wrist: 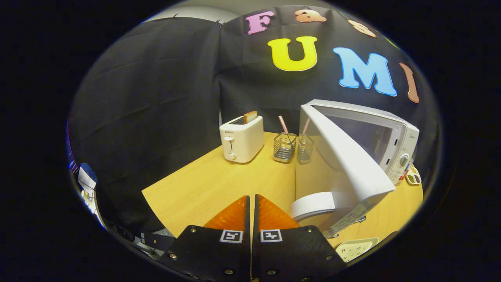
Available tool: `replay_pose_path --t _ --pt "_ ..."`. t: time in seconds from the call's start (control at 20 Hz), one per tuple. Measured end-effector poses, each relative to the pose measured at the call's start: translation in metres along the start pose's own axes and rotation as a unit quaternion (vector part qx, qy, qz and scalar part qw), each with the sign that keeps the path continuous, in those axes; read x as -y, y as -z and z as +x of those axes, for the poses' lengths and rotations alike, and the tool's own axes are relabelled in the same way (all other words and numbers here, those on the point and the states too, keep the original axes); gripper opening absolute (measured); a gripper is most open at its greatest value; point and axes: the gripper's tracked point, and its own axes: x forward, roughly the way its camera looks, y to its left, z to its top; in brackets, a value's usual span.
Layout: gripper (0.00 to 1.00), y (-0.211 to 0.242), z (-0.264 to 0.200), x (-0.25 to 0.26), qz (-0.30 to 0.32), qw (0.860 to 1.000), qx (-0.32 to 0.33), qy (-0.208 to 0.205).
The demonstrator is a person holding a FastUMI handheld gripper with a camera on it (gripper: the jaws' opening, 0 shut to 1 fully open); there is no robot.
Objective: Open the microwave, put the food inside, and close the microwave door.
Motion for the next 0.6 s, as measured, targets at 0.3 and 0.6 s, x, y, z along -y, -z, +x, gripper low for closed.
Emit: replay_pose_path --t 0.3,0.6 --pt "0.02 -0.003 -0.006 0.055 0.025 0.999 0.001 0.041" --pt "0.02 -0.007 -0.008 0.108 0.050 0.996 0.007 0.079"
